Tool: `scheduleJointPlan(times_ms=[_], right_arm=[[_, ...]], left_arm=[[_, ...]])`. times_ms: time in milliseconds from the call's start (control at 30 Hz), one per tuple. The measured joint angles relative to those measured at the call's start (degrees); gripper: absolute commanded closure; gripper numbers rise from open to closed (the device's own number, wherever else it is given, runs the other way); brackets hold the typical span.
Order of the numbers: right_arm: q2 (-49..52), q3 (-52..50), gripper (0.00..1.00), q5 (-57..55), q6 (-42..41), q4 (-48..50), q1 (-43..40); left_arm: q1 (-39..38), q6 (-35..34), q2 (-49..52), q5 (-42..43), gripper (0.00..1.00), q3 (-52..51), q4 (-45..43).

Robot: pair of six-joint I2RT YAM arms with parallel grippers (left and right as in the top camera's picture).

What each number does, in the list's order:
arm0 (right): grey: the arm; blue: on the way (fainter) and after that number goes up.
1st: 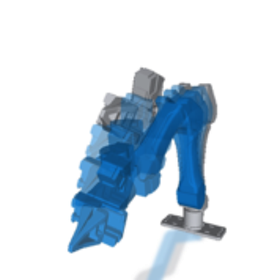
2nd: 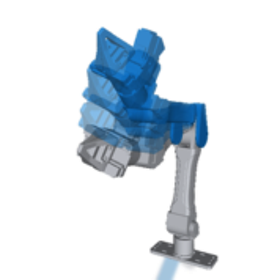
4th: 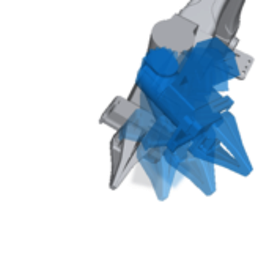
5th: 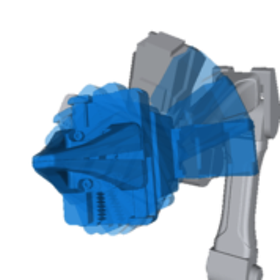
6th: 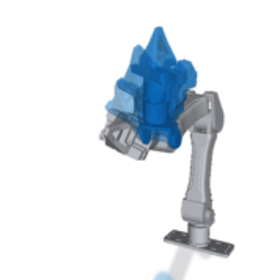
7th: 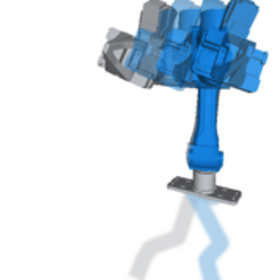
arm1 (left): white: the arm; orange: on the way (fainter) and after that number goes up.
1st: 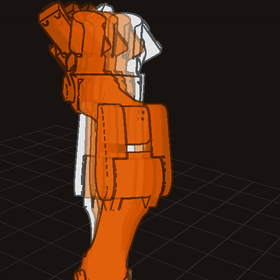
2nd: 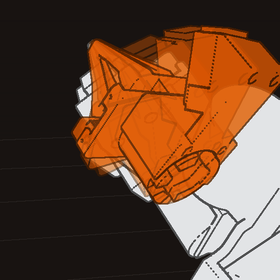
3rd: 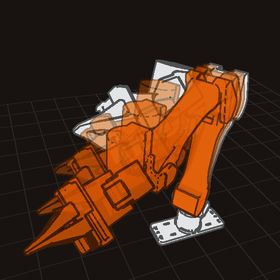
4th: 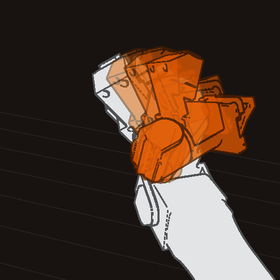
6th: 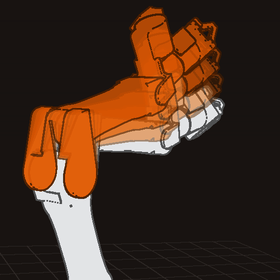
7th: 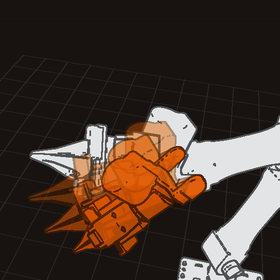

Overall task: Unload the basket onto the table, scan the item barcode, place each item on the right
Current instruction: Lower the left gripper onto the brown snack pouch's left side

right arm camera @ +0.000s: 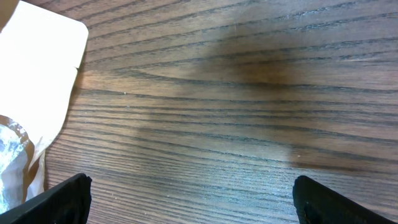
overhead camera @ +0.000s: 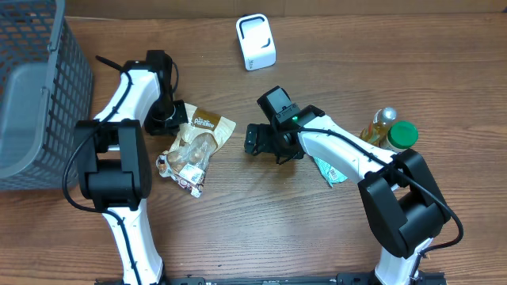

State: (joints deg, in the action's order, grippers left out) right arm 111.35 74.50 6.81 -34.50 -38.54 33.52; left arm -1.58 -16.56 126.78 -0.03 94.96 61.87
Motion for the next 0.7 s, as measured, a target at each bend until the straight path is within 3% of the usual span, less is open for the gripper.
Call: scheduleJointPlan(times_ms=[300, 700], right_arm=[[0.0, 0.0, 0.0, 0.0, 0.0, 0.0, 0.0], [0.0, 0.0, 0.0, 0.0, 0.0, 0.0, 0.0]], left_arm=[[-3.1, 0.0, 0.0, -0.8, 0.94, 0.0, 1.6], [-3.1, -0.5, 0.0, -9.4, 0.91, -0.9, 3.0]])
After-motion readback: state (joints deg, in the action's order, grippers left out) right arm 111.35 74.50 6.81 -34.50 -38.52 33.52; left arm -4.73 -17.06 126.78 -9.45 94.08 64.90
